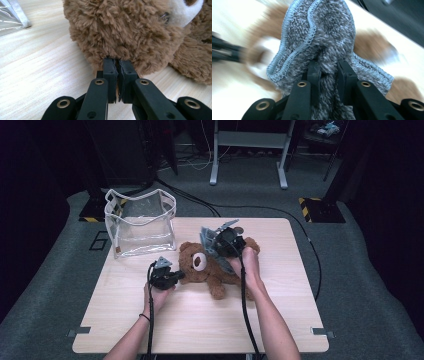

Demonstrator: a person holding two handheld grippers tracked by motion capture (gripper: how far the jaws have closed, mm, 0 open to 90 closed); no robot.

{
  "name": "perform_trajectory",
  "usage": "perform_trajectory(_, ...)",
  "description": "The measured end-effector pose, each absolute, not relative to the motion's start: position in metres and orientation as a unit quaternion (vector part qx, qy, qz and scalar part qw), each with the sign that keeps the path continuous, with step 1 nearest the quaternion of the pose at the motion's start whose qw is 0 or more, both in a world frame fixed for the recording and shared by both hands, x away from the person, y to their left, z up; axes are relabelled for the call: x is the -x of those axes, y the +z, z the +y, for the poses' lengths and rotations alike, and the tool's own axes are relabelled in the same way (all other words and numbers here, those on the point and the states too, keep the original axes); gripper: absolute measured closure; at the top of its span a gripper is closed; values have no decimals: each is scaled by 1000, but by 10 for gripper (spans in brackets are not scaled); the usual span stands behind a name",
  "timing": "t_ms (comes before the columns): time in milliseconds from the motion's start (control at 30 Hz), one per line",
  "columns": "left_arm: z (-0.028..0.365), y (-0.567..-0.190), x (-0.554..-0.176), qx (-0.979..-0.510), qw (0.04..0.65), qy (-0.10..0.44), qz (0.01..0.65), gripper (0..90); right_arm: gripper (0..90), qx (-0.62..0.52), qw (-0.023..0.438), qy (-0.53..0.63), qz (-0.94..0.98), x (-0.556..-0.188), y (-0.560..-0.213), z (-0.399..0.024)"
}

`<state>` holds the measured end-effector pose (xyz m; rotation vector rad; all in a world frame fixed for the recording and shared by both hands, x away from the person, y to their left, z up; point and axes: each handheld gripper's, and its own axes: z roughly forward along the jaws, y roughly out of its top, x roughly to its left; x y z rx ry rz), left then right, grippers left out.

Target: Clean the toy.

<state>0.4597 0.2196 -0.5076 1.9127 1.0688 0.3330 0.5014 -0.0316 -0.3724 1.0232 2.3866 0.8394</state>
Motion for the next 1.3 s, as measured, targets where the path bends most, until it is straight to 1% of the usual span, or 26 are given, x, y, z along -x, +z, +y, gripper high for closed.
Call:
perform_trajectory(67, 220, -507, -460, -772, 447, 134, 432, 855, 747, -340, 199, 321, 861, -496, -367, -16)
perform_trajectory(100, 220, -507, -460, -772, 447, 134, 432, 855, 747, -340, 199, 321, 861, -496, -367, -16)
perform_trajectory(133, 219, -507, -460, -771, 448, 134, 433, 855, 746, -336, 195, 326, 862, -493, -365, -6)
perform_trajectory(167, 219, -507, -459, -771, 448, 134, 433, 856, 745, -315, 196, 328, 869, -489, -364, 12)
perform_trajectory(200, 219, -507, -459, -769, 449, 133, 435, 856, 744, -315, 196, 328, 869, -489, -364, 12)
perform_trajectory(233, 219, -507, -459, -770, 449, 132, 434, 856, 744, -301, 190, 323, 877, -487, -369, 32)
perform_trajectory(267, 219, -507, -459, -770, 449, 132, 434, 856, 744, -301, 190, 323, 877, -487, -369, 32)
perform_trajectory(300, 220, -507, -459, -770, 449, 132, 433, 856, 744, -293, 183, 311, 885, -487, -374, 43)
perform_trajectory(367, 220, -507, -459, -770, 449, 132, 435, 857, 745, -287, 191, 294, 892, -487, -385, 53)
perform_trajectory(400, 220, -507, -459, -770, 449, 132, 435, 857, 745, -287, 191, 294, 892, -487, -385, 53)
perform_trajectory(467, 221, -509, -460, -764, 456, 130, 439, 857, 748, -284, 199, 275, 897, -490, -398, 54)
perform_trajectory(533, 222, -509, -460, -763, 457, 129, 438, 858, 750, -301, 189, 279, 892, -489, -398, 49)
perform_trajectory(567, 222, -509, -460, -764, 457, 131, 437, 858, 750, -300, 197, 281, 890, -491, -397, 45)
perform_trajectory(733, 222, -509, -460, -763, 457, 129, 438, 858, 750, -327, 211, 262, 883, -494, -394, 26)
perform_trajectory(800, 222, -509, -460, -765, 456, 128, 436, 858, 749, -341, 227, 238, 881, -498, -396, 17)
perform_trajectory(900, 222, -508, -460, -764, 456, 130, 437, 858, 748, -356, 215, 240, 877, -503, -398, 6)
perform_trajectory(967, 222, -509, -460, -763, 458, 128, 437, 858, 747, -350, 221, 268, 870, -499, -394, 9)
perform_trajectory(1033, 222, -509, -460, -760, 461, 125, 440, 858, 747, -342, 216, 281, 870, -495, -390, 12)
perform_trajectory(1100, 222, -508, -459, -763, 459, 123, 439, 858, 747, -319, 204, 309, 873, -481, -385, 30)
perform_trajectory(1167, 221, -508, -459, -758, 462, 123, 444, 859, 747, -305, 200, 308, 879, -476, -391, 41)
perform_trajectory(1200, 222, -507, -459, -763, 457, 123, 439, 859, 747, -305, 200, 308, 879, -476, -391, 41)
perform_trajectory(1233, 223, -508, -460, -766, 456, 121, 438, 859, 748, -293, 204, 299, 885, -475, -403, 47)
perform_trajectory(1300, 224, -509, -460, -764, 459, 116, 439, 860, 749, -301, 196, 306, 882, -472, -408, 45)
